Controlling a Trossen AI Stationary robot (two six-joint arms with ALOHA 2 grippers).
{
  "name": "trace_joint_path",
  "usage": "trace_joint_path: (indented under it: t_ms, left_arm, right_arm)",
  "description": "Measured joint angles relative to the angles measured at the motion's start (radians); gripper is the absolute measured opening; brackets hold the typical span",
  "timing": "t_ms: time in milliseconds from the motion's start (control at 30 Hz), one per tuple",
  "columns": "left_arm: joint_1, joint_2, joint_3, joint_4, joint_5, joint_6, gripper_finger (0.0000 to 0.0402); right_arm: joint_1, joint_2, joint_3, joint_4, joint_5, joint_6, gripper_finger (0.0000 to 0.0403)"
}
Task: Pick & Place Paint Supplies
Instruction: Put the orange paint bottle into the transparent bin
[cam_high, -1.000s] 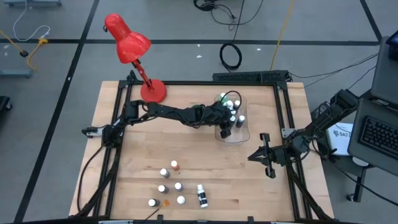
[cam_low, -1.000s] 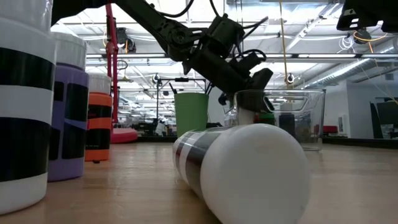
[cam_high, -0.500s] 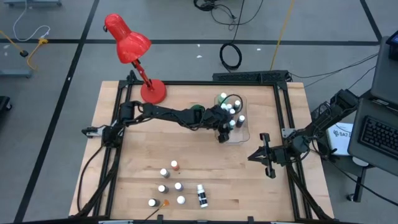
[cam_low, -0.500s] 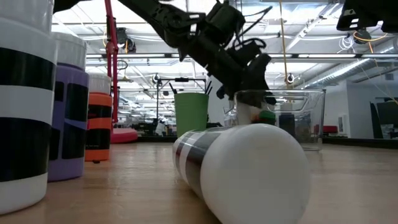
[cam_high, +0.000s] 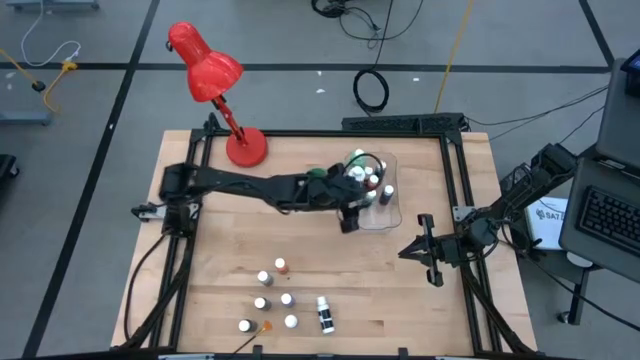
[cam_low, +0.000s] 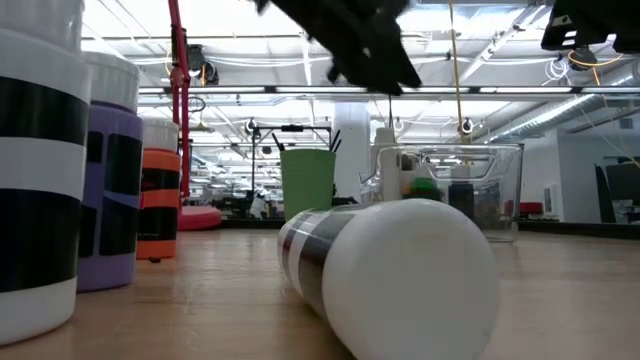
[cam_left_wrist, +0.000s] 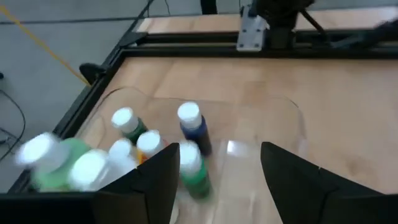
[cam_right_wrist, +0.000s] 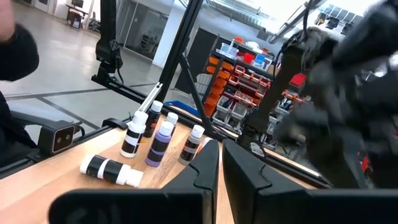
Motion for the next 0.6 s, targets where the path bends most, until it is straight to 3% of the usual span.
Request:
trace_joint_path:
  t_ms: [200,400,533,600]
  left_arm:
    - [-0.118,-0.208,0.001,-0.354,-0.018,-0.003,0.0227]
    - [-0.286,-0.352,-0.009,-0.781,-0.044,-0.246,0.0227]
    - [-0.485,-0.447,-0.104,-0.751,-0.110,-0.314,0.0227]
    - [-0.587,-0.497,-0.156,-0.694,-0.212,-0.361,0.0227]
  right_arm:
    - [0.000,0.000,0.000,-0.005,0.000,0.000,0.0016]
    - [0.000,0.000,0.000,-0.004,0.000,0.000,0.0016]
    - [0.000,0.000,0.000,0.000,0.000,0.010,0.0016]
    - [0.000,0.000,0.000,0.006,0.000,0.011,0.0016]
